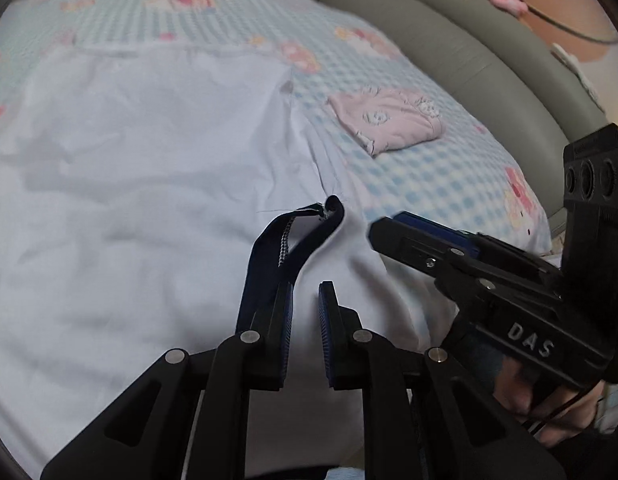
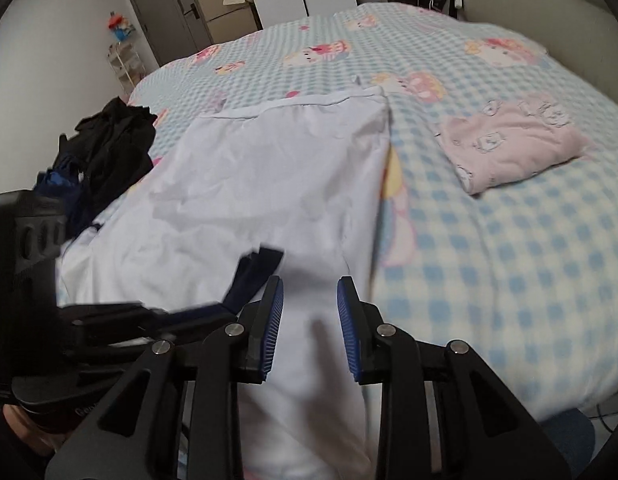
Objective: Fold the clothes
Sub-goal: 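Lay the navy cuff onto the shirt body with the left gripper and release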
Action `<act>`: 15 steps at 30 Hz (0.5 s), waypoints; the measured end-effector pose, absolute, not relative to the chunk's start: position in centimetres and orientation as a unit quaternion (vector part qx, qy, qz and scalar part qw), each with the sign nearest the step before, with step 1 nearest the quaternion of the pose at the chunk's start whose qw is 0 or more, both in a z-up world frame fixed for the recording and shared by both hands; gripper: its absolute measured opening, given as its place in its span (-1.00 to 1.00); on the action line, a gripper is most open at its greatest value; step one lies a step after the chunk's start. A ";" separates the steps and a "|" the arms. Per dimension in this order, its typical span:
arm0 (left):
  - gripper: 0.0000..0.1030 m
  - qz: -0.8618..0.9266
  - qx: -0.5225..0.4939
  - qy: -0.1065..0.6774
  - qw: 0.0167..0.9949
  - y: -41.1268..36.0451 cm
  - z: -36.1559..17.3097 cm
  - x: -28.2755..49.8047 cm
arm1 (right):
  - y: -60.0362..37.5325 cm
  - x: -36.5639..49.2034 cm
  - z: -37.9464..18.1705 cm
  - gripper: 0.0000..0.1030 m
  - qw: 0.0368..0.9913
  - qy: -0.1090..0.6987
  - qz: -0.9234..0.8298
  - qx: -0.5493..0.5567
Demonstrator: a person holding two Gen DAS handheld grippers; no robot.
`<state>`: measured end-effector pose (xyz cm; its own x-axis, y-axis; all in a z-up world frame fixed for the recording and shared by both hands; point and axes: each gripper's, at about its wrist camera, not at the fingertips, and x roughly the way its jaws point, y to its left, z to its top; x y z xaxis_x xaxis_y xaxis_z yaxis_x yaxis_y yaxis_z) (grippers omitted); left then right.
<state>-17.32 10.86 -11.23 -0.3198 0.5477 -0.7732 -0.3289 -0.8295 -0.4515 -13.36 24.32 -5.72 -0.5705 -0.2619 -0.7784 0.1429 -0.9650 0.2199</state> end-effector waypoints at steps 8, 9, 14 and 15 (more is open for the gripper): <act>-0.74 0.808 -0.505 -0.141 0.269 7.5 -11.1 -15.5 | 27.0 -13.9 -9.4 -0.47 0.091 -0.110 -0.860 0.489; -0.72 0.806 -0.500 -0.152 0.277 7.2 -10.8 -15.0 | 27.4 -13.1 -8.5 -0.45 0.092 -0.121 -0.865 0.478; -0.68 0.790 -0.508 -0.178 0.294 7.2 -11.8 -12.3 | 28.0 -8.7 -7.1 -0.24 0.101 -0.178 -0.870 0.450; -0.68 0.786 -0.518 -0.180 0.287 7.0 -12.3 -12.0 | 27.6 -8.3 -7.9 -0.24 0.099 -0.178 -0.864 0.461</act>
